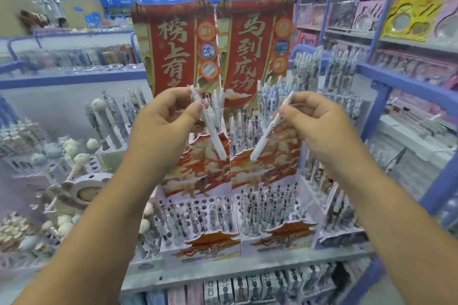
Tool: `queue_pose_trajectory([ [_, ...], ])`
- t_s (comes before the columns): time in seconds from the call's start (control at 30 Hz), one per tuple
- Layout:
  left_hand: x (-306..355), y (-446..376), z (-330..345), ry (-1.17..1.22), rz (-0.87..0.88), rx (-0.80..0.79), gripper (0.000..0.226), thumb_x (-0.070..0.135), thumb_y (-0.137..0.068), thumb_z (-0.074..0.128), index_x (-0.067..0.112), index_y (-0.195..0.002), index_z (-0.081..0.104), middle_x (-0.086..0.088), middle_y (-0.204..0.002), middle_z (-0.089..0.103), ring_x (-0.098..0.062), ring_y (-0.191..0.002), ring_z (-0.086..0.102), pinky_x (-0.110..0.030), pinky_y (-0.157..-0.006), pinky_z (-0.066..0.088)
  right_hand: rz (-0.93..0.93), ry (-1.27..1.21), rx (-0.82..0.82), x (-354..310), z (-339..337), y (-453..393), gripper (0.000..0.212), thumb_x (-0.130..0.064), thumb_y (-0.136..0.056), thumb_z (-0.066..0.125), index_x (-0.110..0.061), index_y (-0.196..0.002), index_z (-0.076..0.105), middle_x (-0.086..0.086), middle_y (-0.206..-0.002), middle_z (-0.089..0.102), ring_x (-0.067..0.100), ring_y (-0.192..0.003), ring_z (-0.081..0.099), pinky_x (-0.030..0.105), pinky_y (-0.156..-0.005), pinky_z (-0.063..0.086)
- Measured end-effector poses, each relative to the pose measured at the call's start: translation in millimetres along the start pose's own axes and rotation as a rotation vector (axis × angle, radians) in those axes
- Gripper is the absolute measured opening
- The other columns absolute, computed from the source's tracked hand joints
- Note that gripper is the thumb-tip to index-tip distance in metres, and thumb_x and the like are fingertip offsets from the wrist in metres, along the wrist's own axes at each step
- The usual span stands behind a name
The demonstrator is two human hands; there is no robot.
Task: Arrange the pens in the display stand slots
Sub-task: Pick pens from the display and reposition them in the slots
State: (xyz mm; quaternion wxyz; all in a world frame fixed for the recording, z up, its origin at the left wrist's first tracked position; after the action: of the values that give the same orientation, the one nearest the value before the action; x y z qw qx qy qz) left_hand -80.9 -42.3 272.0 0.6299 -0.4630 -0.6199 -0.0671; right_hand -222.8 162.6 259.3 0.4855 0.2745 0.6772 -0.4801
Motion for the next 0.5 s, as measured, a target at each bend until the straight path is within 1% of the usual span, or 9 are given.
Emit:
queue_pose_trajectory([
  [0.07,11,-11,5,-0.031,0.033,-0.001,0.012,0.016,-0.098,0.065,0.021,-0.107,0.071,-0.002,-0.095,0.074,-0.008,-0.076,0.073,-0.023,-0.072,0.061,-0.039,0.04,-0.061,-11,0,-14,0.008,-0.015,-0.097,0.068,-0.015,-0.105,0.069,0.006,-0.09,0.074,0.017,-0.073,0.076,0.032,-0.067,0.063],
  [0.1,17,-17,7,-0.047,0.047,0.001,0.011,0.017,-0.098,0.065,0.023,-0.106,0.071,-0.001,-0.095,0.075,-0.009,-0.077,0.073,-0.023,-0.072,0.061,-0.073,0.063,-0.093,-18,0,-22,0.006,-0.014,-0.098,0.068,-0.019,-0.099,0.07,0.007,-0.088,0.074,0.019,-0.074,0.076,0.034,-0.069,0.064],
  [0.13,23,-24,9,-0.059,0.061,0.007,0.011,0.017,-0.098,0.065,0.025,-0.104,0.07,-0.001,-0.095,0.075,-0.011,-0.077,0.074,-0.023,-0.071,0.06,-0.107,0.082,-0.117,-24,2,-30,0.009,-0.014,-0.098,0.067,-0.022,-0.095,0.07,0.008,-0.087,0.075,0.021,-0.074,0.076,0.035,-0.071,0.064],
  [0.17,30,-32,11,-0.071,0.077,0.015,0.011,0.018,-0.099,0.064,0.025,-0.104,0.07,-0.002,-0.096,0.076,-0.013,-0.078,0.075,-0.024,-0.07,0.06,-0.136,0.102,-0.132,-30,4,-39,0.009,-0.013,-0.098,0.067,-0.021,-0.095,0.07,0.01,-0.087,0.075,0.022,-0.074,0.076,0.036,-0.072,0.065],
  [0.23,44,-49,16,-0.112,0.11,0.042,0.011,0.019,-0.099,0.064,0.023,-0.107,0.07,-0.004,-0.095,0.075,-0.015,-0.078,0.076,-0.027,-0.069,0.06,-0.176,0.155,-0.141,-40,8,-62,0.005,-0.012,-0.098,0.066,-0.014,-0.098,0.071,0.012,-0.087,0.074,0.024,-0.074,0.075,0.04,-0.073,0.065],
  [0.27,51,-57,18,-0.131,0.123,0.052,0.011,0.019,-0.099,0.063,0.022,-0.109,0.069,-0.003,-0.094,0.075,-0.013,-0.076,0.075,-0.027,-0.068,0.061,-0.194,0.187,-0.14,-44,12,-72,0.005,-0.014,-0.097,0.067,-0.012,-0.097,0.071,0.012,-0.086,0.073,0.024,-0.074,0.074,0.043,-0.073,0.065],
  [0.33,60,-74,24,-0.152,0.145,0.077,0.011,0.016,-0.1,0.063,0.021,-0.108,0.068,0.0,-0.094,0.074,-0.006,-0.071,0.074,-0.023,-0.068,0.061,-0.238,0.23,-0.13,-48,18,-95,0.007,-0.02,-0.094,0.068,-0.014,-0.094,0.071,0.012,-0.087,0.073,0.03,-0.079,0.074,0.051,-0.075,0.062],
  [0.4,63,-89,26,-0.162,0.164,0.091,0.012,0.012,-0.099,0.063,0.021,-0.107,0.067,0.001,-0.093,0.073,-0.003,-0.069,0.072,-0.021,-0.069,0.061,-0.263,0.256,-0.122,-48,25,-113,0.008,-0.024,-0.093,0.068,-0.017,-0.095,0.07,0.011,-0.091,0.074,0.033,-0.084,0.073,0.053,-0.078,0.061],
  [0.5,60,-111,25,-0.201,0.171,0.091,0.014,0.012,-0.099,0.063,0.015,-0.111,0.069,-0.002,-0.092,0.075,-0.008,-0.073,0.074,-0.025,-0.073,0.062,-0.269,0.28,-0.118,-46,34,-135,0.007,-0.025,-0.094,0.067,-0.021,-0.1,0.068,0.004,-0.094,0.072,0.026,-0.082,0.074,0.048,-0.077,0.062],
])
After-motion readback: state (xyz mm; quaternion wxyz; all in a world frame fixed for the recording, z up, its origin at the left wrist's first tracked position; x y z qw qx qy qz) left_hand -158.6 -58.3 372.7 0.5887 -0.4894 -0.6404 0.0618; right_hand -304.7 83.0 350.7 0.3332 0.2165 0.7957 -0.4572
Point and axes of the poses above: each hand's wrist, its own y-axis away from the middle knuckle, its own z-axis out of the palm, x = y × z, the point moved 1 cm from there along -y, towards the middle knuckle
